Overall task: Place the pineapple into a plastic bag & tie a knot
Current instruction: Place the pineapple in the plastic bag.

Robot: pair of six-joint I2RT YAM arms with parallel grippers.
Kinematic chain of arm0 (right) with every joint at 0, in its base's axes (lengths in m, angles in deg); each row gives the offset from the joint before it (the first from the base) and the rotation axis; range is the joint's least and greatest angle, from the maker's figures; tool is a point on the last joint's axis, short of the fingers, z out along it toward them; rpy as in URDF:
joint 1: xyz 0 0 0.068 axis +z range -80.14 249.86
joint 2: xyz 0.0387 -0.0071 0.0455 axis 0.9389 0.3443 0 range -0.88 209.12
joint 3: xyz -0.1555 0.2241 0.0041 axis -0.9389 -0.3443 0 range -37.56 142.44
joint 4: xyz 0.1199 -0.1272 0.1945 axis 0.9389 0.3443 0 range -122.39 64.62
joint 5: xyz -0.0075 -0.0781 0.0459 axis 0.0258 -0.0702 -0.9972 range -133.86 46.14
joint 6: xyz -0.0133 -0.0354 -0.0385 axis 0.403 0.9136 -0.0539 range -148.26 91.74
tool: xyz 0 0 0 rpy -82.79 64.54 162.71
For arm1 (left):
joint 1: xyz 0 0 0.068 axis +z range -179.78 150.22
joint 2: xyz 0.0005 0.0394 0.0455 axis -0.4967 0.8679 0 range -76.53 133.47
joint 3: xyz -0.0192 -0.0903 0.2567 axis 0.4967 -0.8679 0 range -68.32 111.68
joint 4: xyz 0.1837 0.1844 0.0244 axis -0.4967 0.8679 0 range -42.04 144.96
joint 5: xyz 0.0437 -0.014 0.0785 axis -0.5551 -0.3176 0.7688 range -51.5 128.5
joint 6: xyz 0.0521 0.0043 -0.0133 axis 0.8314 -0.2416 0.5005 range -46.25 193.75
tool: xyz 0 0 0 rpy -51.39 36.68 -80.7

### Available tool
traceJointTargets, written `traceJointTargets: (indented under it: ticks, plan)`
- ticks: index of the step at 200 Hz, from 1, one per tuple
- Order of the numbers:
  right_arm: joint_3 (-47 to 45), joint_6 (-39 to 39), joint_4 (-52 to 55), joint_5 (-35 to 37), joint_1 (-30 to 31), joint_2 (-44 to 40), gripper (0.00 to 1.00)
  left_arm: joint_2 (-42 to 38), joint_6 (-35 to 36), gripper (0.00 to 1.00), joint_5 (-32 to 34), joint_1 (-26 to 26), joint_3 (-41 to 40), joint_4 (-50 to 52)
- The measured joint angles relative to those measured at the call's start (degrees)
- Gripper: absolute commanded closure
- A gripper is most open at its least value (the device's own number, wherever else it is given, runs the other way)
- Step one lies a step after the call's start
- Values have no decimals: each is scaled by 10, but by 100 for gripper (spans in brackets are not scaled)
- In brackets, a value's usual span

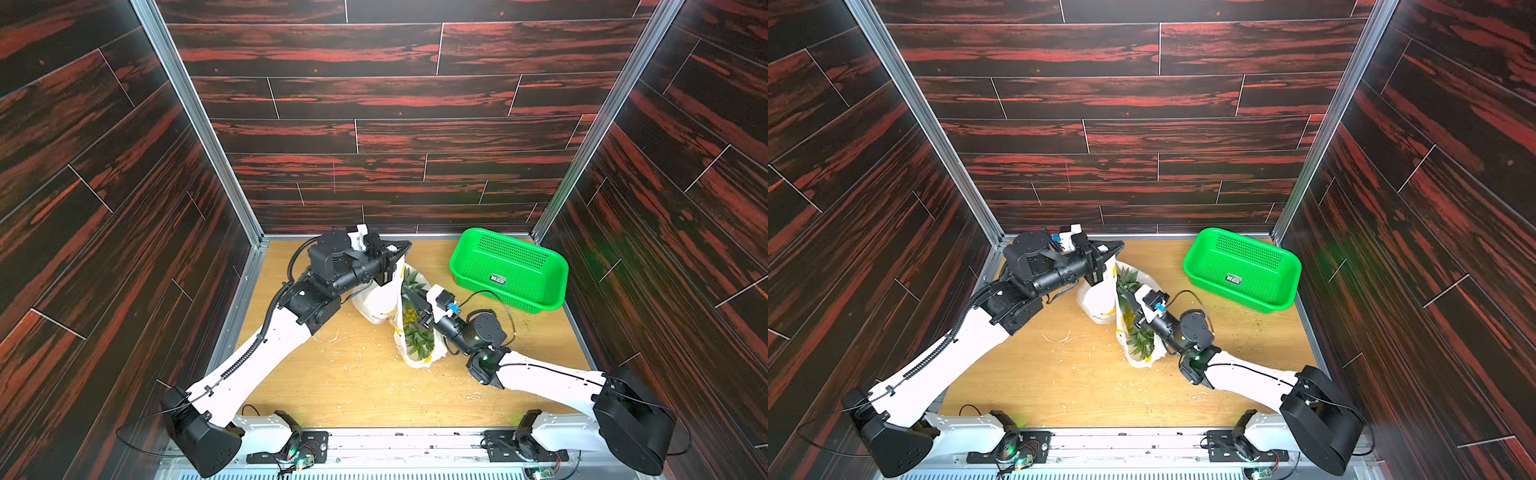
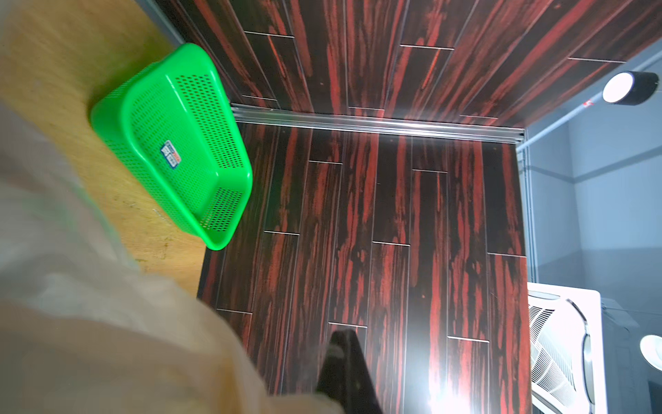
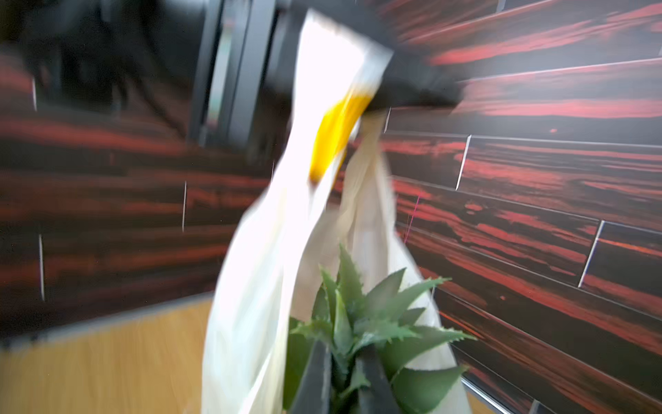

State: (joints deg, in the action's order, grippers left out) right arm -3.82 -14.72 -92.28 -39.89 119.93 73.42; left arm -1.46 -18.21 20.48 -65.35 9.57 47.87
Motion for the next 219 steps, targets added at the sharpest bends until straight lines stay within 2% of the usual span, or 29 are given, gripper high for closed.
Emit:
traceJointTargets:
  ticks: [23, 45, 67, 80, 90, 101, 131, 165, 196, 219]
  plan:
    - [13, 48, 54, -18, 1, -12, 72, 0, 0, 100, 0, 0, -2, 1]
    - [50, 61, 138, -32, 1, -16, 65, -3, -2, 100, 0, 0, -9, -6]
    - [111, 62, 247, -37, 1, -5, 51, -3, -3, 100, 0, 1, -12, -10]
    - [147, 59, 305, -35, 1, 6, 38, -5, -3, 100, 0, 1, -16, -13]
    - [164, 63, 339, -34, 1, 8, 16, -7, -4, 100, 0, 1, -20, -14]
    - [174, 53, 370, -35, 1, 5, 9, -7, -4, 100, 0, 1, -21, -12]
    - [196, 28, 464, -47, 1, -26, 7, -7, -5, 100, 1, 3, -21, -13]
    - [233, -47, 596, -91, 1, -96, 6, -10, -4, 100, 3, 4, -21, -12]
    - [349, -175, 709, -136, 1, -112, 6, -10, -3, 100, 3, 9, -21, -10]
    - [446, -266, 830, -116, 1, -91, 6, -7, 1, 100, 3, 10, -17, -7]
